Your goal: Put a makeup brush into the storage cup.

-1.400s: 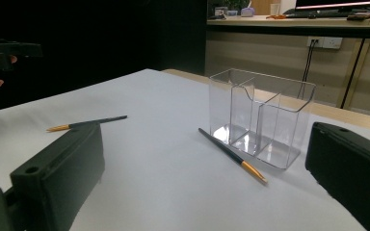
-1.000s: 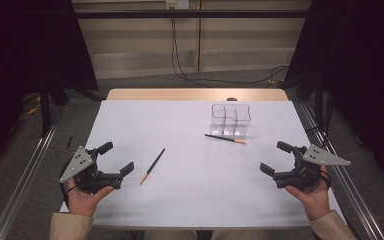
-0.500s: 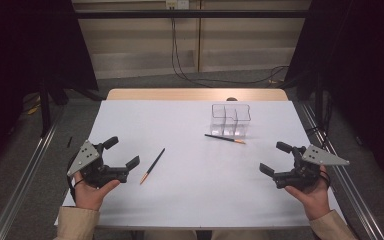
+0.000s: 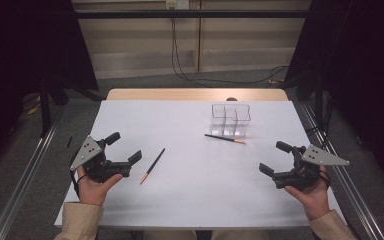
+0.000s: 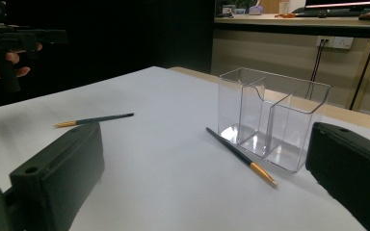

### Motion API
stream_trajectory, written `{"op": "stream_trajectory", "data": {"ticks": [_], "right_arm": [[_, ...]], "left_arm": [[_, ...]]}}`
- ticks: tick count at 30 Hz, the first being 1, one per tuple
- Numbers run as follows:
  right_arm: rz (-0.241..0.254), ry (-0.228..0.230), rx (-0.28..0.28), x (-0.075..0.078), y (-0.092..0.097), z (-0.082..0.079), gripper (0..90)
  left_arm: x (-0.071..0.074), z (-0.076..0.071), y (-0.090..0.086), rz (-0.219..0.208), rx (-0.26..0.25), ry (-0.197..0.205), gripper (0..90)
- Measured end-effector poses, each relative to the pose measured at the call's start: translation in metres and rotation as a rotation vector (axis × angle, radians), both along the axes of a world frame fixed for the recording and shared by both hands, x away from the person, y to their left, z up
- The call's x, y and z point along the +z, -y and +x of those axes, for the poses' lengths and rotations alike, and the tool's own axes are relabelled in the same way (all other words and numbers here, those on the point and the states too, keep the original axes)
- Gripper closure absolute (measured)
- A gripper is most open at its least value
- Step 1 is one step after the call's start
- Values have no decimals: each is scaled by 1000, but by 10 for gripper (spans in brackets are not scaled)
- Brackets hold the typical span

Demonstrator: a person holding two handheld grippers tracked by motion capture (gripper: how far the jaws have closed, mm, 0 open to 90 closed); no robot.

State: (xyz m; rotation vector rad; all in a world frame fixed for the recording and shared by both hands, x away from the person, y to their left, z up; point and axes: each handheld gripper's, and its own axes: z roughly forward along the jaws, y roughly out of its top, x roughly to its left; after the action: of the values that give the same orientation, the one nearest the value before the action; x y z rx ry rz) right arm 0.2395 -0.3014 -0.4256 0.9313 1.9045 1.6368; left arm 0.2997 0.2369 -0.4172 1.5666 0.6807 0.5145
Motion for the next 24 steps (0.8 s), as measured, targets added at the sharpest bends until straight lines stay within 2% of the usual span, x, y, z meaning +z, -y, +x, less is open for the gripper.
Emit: {"op": "stream_trajectory", "data": {"ticks": [24], "right_arm": [[-5,10,9,1,0,-1,0]], "left_arm": [[-5,32,36,27,-46,-20,1]]}}
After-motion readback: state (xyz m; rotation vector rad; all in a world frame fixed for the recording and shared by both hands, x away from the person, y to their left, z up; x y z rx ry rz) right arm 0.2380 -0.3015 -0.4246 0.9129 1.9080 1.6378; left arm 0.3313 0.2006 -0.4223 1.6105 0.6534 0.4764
